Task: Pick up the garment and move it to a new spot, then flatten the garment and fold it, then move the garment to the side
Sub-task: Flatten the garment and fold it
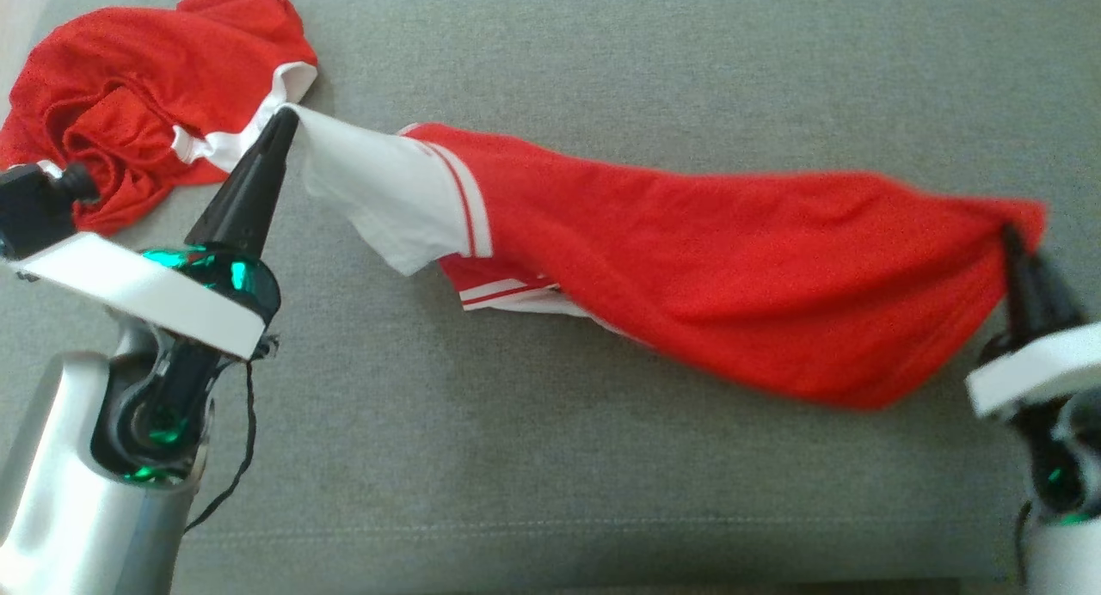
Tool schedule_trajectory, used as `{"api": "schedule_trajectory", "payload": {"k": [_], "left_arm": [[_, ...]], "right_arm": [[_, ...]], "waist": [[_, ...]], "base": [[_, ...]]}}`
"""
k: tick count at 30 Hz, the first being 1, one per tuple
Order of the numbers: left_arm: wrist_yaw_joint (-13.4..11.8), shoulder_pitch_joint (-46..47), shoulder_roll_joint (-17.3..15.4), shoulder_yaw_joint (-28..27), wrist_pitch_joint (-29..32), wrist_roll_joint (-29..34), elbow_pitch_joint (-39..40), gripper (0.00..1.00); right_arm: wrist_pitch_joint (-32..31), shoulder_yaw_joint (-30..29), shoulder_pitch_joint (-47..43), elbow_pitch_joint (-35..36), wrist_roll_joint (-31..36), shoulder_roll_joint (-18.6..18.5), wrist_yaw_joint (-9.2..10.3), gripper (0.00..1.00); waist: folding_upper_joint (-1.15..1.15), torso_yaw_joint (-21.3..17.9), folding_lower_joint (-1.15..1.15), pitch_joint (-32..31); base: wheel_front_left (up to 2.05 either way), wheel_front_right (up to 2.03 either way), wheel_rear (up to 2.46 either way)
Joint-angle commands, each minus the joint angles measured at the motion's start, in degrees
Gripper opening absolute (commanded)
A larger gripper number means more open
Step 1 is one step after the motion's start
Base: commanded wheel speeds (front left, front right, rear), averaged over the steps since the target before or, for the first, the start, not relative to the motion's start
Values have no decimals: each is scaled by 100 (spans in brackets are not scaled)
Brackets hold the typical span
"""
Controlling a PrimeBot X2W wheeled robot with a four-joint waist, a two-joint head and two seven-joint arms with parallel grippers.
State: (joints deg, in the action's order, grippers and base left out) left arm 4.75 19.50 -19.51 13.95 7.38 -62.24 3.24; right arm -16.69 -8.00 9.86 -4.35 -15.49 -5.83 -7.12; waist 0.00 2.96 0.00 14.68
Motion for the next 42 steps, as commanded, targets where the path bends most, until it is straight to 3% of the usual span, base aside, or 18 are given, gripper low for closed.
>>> {"api": "schedule_trajectory", "payload": {"k": [1, 6, 10, 13, 14, 16, 21, 28, 36, 42], "left_arm": [[47, 221, -145, -259, -54, -16, 229, 0], [58, 302, -91, -241, -70, -51, 273, 0], [78, 417, -5, -174, -126, -23, 161, 0], [110, 559, 71, -109, -201, 22, 69, 0], [122, 601, 85, -99, -281, 88, 19, 0], [149, 638, 158, -86, -428, 118, -98, 0], [205, 650, 193, -137, -747, 142, -344, 0], [247, 608, 81, -250, -1119, 157, -455, 0], [260, 620, -63, -302, -1327, 208, -560, 0], [265, 707, -84, -228, -1354, 199, -627, 0]], "right_arm": [[12, 86, 299, 278, -53, -109, -36, 0], [-215, -34, 1172, 150, 362, -177, -36, 0], [-182, 120, 2099, -820, 819, -69, -36, 0], [301, 105, 2661, -1675, 1248, -1, -36, 0], [490, 93, 2767, -1942, 1452, 4, -36, 5], [885, 6, 2868, -2338, 1759, 50, -36, 100], [1407, -253, 2640, -2611, 1969, 121, -36, 100], [1142, -421, 1395, -1613, 1556, 153, -36, 100], [285, 397, -274, 143, 757, 262, -36, 100], [-79, 1010, -493, 257, 1042, 276, -36, 100]], "waist": [[0, -2, 0, -3], [0, -20, 0, 22], [0, 22, 0, 50], [0, 126, 0, 155], [0, 159, 0, 172], [0, 212, 0, 206], [0, 223, 0, 280], [0, 112, 0, 271], [0, 21, 0, 356], [0, 47, 0, 445]], "base": [[0, 0, 0], [0, 0, 0], [0, 0, 0], [0, 0, 0], [0, 0, 0], [0, 0, 0], [0, 0, 0], [0, 0, 0], [0, 0, 0], [0, 0, 0]]}}
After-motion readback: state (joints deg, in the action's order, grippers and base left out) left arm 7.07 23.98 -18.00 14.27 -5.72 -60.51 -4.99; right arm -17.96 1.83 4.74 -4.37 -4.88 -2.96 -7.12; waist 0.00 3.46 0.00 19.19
